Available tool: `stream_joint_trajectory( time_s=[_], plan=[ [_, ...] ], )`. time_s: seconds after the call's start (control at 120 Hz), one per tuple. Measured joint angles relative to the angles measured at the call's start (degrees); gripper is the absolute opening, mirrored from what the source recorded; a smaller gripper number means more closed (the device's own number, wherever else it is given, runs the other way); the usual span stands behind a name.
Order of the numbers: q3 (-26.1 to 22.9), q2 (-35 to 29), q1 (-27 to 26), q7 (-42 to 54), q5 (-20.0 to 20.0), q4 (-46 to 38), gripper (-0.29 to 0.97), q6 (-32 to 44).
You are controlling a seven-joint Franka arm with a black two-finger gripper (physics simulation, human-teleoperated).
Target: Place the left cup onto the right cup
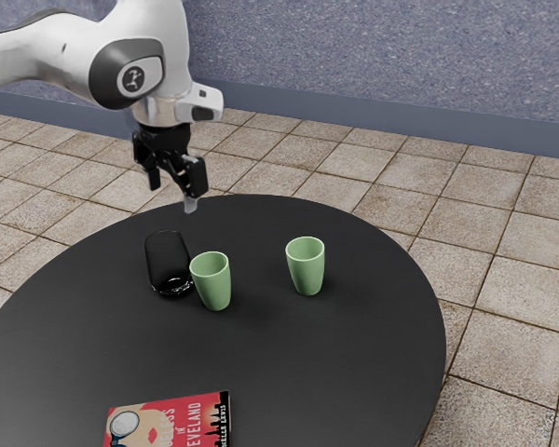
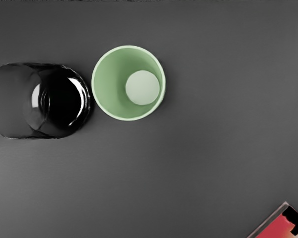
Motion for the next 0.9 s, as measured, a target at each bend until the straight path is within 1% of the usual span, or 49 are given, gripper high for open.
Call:
stream_joint_trajectory(
  time_s=[0.133,0.217,0.275,0.342,0.458,0.575,0.9],
  plan=[
    [-0.07,4.1,-1.35,-1.14,-5.13,-0.32,0.68,3.56],
    [-0.02,5.89,0.6,-1.77,-7.8,-1.46,0.68,5.5],
    [0.02,7.22,2.2,-2.16,-8.89,-2.0,0.68,6.94],
    [0.03,8.87,2.69,-2.56,-10.07,-2.22,0.68,8.6],
    [0.02,11.73,2.54,-3.17,-11.36,-2.32,0.68,11.41],
    [0.2,14.82,3.47,-3.64,-12.8,-1.81,0.68,14.43],
    [0.63,20.88,4.77,-4.34,-15.07,-0.69,0.68,20.83]
  ],
)
